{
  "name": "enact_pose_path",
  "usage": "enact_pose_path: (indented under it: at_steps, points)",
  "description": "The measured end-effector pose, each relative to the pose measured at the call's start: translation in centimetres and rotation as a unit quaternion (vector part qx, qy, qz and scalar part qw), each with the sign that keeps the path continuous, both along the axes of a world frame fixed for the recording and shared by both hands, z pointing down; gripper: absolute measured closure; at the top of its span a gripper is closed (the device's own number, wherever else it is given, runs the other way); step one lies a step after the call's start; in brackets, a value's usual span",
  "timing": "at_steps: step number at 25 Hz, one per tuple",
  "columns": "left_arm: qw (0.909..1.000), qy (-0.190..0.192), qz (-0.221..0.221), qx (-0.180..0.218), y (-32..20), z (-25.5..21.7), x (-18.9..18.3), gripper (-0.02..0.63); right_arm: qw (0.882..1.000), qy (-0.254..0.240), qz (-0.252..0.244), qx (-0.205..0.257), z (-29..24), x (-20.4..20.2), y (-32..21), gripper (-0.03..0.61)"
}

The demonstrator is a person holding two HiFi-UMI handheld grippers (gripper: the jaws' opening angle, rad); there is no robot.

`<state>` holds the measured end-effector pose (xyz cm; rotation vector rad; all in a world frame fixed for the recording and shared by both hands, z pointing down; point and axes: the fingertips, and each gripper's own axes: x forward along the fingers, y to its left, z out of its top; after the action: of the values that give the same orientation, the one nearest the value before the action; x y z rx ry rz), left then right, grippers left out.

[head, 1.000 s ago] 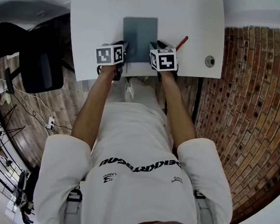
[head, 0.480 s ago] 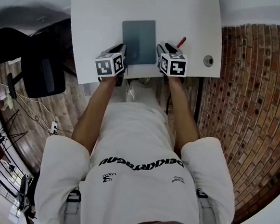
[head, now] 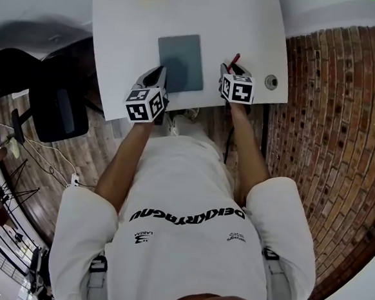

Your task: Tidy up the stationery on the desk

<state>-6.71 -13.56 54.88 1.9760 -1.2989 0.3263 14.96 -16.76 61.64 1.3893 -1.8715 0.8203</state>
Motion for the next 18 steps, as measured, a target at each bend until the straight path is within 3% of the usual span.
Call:
enact_pose_path:
  at_steps: [7,13,18]
  points:
    - [0.9966,-0.004,0.007,0.082,0.4,-5.3,0.5,0.615,0.999,0.026,0.021,-0.015,1.9,2.8,0.1,0.448]
    - [0.9891,-0.020,0.045,0.139,1.3,-8.1,1.1,0.615,0.999,0.024,0.030,-0.033,2.7,3.2,0.2,0.460]
    - [0.9806,-0.047,0.074,0.175,2.5,-9.3,0.7,0.615,0.997,-0.011,0.049,-0.055,3.3,3.2,0.0,0.477]
